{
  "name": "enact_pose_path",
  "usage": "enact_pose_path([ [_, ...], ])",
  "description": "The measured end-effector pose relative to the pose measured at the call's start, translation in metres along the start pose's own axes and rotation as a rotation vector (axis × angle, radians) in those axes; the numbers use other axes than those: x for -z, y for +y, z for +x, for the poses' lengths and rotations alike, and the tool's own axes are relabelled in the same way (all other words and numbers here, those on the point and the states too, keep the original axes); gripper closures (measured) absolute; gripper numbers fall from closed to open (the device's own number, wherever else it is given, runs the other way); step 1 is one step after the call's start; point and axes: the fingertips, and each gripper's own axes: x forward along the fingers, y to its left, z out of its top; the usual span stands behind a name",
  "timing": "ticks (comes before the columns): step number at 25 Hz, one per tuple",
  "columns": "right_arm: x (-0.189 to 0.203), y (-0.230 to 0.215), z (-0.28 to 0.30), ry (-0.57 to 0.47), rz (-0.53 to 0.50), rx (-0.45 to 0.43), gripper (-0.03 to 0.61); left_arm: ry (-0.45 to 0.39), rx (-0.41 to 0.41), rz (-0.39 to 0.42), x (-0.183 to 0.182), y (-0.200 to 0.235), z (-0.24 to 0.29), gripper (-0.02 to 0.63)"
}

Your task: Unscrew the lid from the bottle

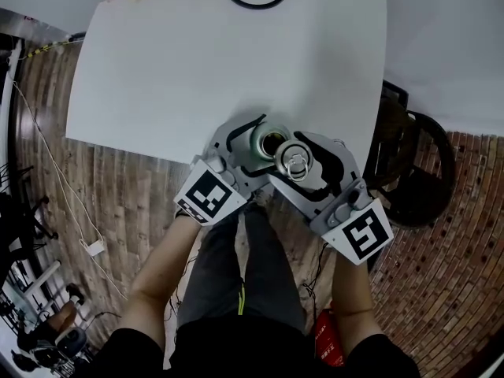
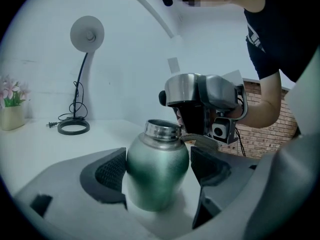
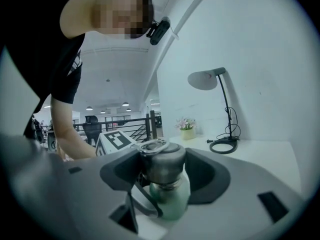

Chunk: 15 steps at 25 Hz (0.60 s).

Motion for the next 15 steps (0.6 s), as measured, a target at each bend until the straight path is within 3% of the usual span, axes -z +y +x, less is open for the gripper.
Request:
enact_pose_path([
  [10,-0.019,0.016,-0.017,0.040,-0.026,0.077,0.311,-0.020,-0.049,-0.037,-0.028,-0.013,-0.049,0.232],
  [15,-0.038,0.033,-0.038,-0.007,0.129,0.120,0.311,-0.018,-0.081,-0.101,-0.031,-0.025,-0.077,0.233],
])
